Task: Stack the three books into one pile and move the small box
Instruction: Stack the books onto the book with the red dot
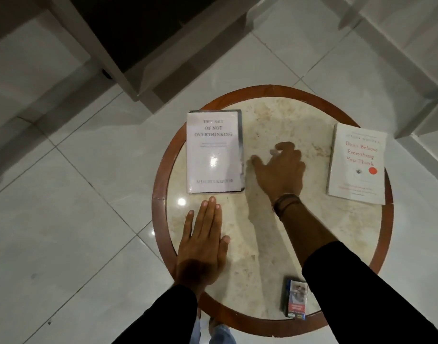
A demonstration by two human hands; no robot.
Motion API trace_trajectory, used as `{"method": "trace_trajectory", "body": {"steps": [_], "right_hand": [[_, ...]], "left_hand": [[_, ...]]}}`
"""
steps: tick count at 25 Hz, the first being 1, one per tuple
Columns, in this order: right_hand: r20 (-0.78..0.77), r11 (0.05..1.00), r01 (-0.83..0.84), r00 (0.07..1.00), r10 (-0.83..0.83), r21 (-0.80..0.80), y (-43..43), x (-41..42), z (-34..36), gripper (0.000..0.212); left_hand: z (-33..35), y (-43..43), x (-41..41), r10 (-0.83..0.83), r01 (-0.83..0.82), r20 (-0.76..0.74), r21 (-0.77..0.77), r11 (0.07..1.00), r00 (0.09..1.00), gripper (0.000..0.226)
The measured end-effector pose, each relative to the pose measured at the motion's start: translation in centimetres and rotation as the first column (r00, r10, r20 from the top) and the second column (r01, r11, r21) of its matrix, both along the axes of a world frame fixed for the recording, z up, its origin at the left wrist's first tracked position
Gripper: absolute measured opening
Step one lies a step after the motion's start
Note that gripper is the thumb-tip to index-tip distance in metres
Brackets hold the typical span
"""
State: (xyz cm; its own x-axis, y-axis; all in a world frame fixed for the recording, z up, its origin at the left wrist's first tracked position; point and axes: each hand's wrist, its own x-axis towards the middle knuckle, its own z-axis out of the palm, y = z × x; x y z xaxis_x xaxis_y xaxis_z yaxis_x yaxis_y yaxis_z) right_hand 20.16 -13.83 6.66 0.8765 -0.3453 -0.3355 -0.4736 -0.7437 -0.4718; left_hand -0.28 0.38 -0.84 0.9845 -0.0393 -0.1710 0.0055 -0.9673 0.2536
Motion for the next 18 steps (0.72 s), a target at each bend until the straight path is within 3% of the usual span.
{"method": "trace_trajectory", "body": {"steps": [3, 5, 8, 10, 12, 15, 18], "right_hand": [[0.011, 0.936, 0.141, 0.989, -0.145, -0.323, -6.9, -0.3, 0.6, 0.064], [-0.012, 0.888, 0.262, 0.958, -0.288, -0.378, -11.5, -0.5, 1.0, 0.072], [-0.085, 0.881, 0.39, 0.901, -0.425, -0.27, -15.8, -0.5, 0.8, 0.092], [-0.189, 0.884, 0.464, 0.865, -0.465, -0.056, -17.3, -0.3, 0.3, 0.101], [-0.29, 0.813, 0.557, 0.817, -0.499, 0.171, -18.3, -0.1, 0.2, 0.109], [-0.332, 0.794, 0.57, 0.806, -0.49, 0.211, -18.4, -0.7, 0.3, 0.116], [-0.27, 0.882, 0.436, 0.884, -0.383, 0.177, -17.9, -0.9, 0.6, 0.09]], "left_hand": [[-0.3, 0.0, -0.4, -0.013, 0.014, 0.043, -0.038, 0.999, 0.999, 0.073], [-0.5, 0.1, -0.4, -0.022, 0.025, 0.058, -0.041, 0.999, 0.998, 0.073], [-0.8, 0.2, -0.3, -0.028, 0.028, 0.044, -0.006, 1.0, 0.999, 0.072], [-0.8, 0.3, -0.4, -0.018, 0.018, 0.033, 0.008, 1.0, 0.999, 0.072], [-0.8, 0.2, -0.2, -0.021, 0.02, 0.032, 0.018, 1.0, 0.999, 0.072], [-0.8, 0.4, -0.1, -0.026, 0.025, 0.036, 0.032, 0.999, 0.999, 0.071], [-1.0, 0.4, -0.3, -0.02, 0.019, 0.05, 0.028, 0.999, 0.999, 0.071]]}}
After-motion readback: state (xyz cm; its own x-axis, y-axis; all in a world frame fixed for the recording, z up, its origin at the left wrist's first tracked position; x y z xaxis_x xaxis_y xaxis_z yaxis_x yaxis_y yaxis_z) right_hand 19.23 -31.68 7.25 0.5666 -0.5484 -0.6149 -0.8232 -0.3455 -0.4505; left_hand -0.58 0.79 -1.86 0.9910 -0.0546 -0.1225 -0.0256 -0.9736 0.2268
